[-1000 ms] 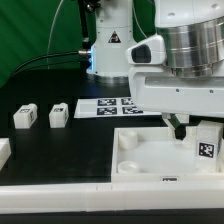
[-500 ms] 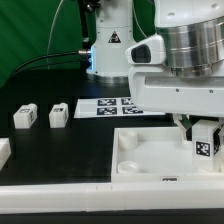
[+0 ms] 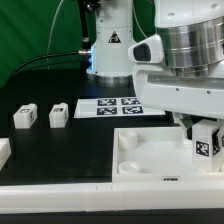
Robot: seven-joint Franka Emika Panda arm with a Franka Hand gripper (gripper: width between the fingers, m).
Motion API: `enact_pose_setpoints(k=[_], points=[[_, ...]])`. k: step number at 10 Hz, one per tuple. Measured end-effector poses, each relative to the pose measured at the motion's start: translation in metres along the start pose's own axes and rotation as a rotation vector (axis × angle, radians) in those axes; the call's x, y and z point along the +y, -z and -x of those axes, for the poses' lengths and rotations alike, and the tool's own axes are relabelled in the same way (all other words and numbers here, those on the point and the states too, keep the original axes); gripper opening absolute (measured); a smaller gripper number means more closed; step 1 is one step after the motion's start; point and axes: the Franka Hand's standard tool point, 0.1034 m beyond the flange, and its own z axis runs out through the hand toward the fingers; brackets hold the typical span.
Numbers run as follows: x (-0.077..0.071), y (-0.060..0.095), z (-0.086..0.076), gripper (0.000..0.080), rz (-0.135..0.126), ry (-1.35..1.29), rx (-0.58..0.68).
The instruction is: Assemble one leg
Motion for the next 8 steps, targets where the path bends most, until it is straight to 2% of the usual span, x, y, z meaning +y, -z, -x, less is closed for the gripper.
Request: enact_pose_setpoints(k=[5, 8], points=[[-0.0014, -0.0014, 0.0041, 0.0291, -0.002, -0.556, -0.007], [-0.0039, -0.0006, 0.0036, 0.0291, -0.013, -0.904, -0.004]])
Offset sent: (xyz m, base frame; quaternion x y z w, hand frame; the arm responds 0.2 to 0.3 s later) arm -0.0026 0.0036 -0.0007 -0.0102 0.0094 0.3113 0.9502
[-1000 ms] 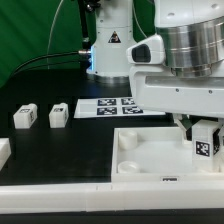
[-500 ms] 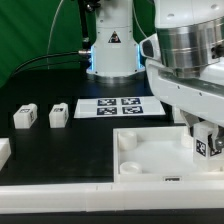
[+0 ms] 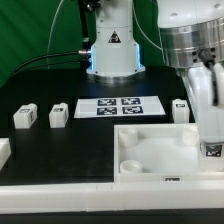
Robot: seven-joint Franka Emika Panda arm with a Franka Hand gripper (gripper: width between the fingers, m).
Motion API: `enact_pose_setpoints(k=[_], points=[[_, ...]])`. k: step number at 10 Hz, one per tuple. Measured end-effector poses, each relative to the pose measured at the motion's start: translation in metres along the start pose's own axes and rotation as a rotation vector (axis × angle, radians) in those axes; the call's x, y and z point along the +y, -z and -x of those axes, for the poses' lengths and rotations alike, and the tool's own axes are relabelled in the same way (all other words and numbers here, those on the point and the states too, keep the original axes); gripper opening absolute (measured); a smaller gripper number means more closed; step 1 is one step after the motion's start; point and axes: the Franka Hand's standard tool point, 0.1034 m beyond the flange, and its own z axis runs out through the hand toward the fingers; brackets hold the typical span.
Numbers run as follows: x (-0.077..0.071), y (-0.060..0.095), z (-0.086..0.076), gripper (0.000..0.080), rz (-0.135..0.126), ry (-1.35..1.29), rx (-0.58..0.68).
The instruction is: Assemble one leg
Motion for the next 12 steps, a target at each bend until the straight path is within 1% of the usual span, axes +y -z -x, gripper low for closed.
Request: enact_pose_setpoints(k=[2, 4, 7, 9, 10, 11, 12], points=[[-0.002, 0.001, -0.001, 0.0292, -0.010, -0.171, 0.003], [-0.005, 0.004, -0.007, 0.0294, -0.022, -0.264, 0.018], [-0.005, 0.005, -0.012, 0.0294, -0.034, -0.287, 0.031], [-0.004, 0.004, -0.012, 0.0309, -0.032, -0.256, 0.033], [-0.004, 0.004, -0.012, 0.0505, -0.032, -0.254, 0.033], [-0.004, 0.004, -0.012, 0.0605, -0.032, -0.252, 0.033], [-0.004, 0.004, -0.012, 0.0635, -0.031, -0.252, 0.033]])
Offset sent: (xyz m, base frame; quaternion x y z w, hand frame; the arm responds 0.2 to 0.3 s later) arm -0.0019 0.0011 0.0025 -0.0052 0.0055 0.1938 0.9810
